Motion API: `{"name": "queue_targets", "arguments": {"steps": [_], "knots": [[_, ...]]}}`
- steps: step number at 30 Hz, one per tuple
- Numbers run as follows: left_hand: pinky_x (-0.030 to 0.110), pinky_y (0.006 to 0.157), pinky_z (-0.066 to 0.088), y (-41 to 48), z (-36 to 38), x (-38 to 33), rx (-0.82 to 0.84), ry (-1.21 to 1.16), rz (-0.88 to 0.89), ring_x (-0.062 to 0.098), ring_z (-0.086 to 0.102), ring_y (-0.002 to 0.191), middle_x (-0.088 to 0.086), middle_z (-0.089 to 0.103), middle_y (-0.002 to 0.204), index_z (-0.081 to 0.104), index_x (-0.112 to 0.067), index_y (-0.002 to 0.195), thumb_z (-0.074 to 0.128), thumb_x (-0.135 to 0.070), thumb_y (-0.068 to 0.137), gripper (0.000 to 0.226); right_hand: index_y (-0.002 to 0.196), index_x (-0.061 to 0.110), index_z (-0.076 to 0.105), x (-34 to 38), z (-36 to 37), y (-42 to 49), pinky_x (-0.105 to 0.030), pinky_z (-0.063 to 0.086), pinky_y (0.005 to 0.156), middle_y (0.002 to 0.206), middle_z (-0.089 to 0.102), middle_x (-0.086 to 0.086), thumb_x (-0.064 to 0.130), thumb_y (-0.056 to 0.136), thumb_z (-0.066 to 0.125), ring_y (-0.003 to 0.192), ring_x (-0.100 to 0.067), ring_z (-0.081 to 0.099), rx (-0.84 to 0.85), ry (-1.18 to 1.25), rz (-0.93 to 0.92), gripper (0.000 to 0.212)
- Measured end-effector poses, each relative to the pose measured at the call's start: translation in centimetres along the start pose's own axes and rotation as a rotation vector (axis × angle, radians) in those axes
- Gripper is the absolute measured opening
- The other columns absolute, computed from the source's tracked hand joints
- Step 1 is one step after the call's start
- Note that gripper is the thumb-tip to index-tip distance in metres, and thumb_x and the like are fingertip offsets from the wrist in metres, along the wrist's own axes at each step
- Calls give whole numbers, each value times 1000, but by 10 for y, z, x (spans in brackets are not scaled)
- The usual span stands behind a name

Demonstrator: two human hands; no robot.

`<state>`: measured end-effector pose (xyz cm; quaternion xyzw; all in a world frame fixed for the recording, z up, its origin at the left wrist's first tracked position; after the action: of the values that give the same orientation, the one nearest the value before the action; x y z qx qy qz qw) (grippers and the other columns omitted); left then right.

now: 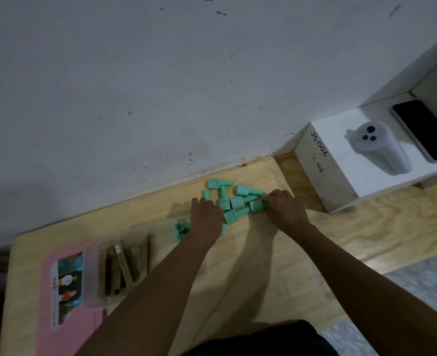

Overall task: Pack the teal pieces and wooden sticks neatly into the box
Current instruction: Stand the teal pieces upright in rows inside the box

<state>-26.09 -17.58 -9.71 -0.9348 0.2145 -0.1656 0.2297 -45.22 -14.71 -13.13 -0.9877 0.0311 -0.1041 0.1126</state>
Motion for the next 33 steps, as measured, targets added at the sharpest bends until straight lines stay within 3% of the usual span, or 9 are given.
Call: {"name": "queue_targets", "arguments": {"steps": [4,10,14,18,21,23,25,31,33], "knots": [[41,103,30,0,10,1,-11,18,20,25,47,117,5,56,120,60,-18,113,57,-21,87,26,126,26,59,-9,2,-2,-36,48,80,116,61,-1,33,95,51,103,-21,56,70,59,10,33],[44,103,28,-10,3,-3,-88,-10,114,26,48,115,7,57,118,57,-12,114,54,-12,87,27,118,14,68,-19,-5,-29,-31,48,90,115,69,-5,22,90,64,103,-18,62,-2,611,189,29],[45,104,25,-19,-3,-5,-124,-117,143,26,51,111,8,64,112,59,-14,110,52,-10,87,24,111,15,71,-17,-7,-49,-21,48,73,105,70,-1,35,92,61,90,-8,61,-36,814,331,29],[40,97,28,-31,-19,7,-181,-461,68,24,53,107,5,66,113,63,-19,109,51,-31,92,24,102,11,71,-4,-18,-62,-37,57,77,89,69,-2,43,96,52,83,-18,64,-68,996,396,38],[37,92,41,-41,-26,29,-190,-859,-37,20,62,97,0,69,108,69,-21,108,66,-36,84,29,105,8,70,6,-27,-67,-35,57,78,87,67,-4,43,95,55,81,-17,63,-66,1106,395,40],[29,71,51,-52,-26,44,-183,-1164,-60,13,62,76,2,71,93,73,-15,104,75,-30,78,30,103,9,72,16,-35,-69,-35,56,77,86,68,-4,43,93,57,78,-15,62,-55,1109,361,38],[19,55,43,-66,-25,62,-200,-1354,-105,7,55,63,0,67,78,75,-13,100,78,-24,76,27,94,11,73,29,-45,-71,-34,53,73,81,68,-3,43,92,58,73,-14,60,-55,1001,287,35],[12,59,46,-102,-4,104,-252,-1565,-121,1,55,60,-7,66,72,74,-16,96,74,-15,80,16,80,19,74,85,-62,-73,-27,45,56,73,70,7,39,91,62,63,-13,61,15,775,12,25],[8,61,45,-111,4,112,-289,-1484,-125,-1,55,64,-6,66,76,73,-11,103,72,-16,83,21,86,23,75,108,-59,-73,-10,41,52,77,70,11,34,90,65,65,3,61,53,760,-65,16]]}}
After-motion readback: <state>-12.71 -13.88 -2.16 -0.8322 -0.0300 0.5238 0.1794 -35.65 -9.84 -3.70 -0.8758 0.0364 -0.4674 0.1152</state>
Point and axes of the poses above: each hand's wrist, its own y-axis towards the middle knuckle, its own z-axis out of the palm, x = y × z, the point moved 6 cm from there along y, towards the middle knuckle
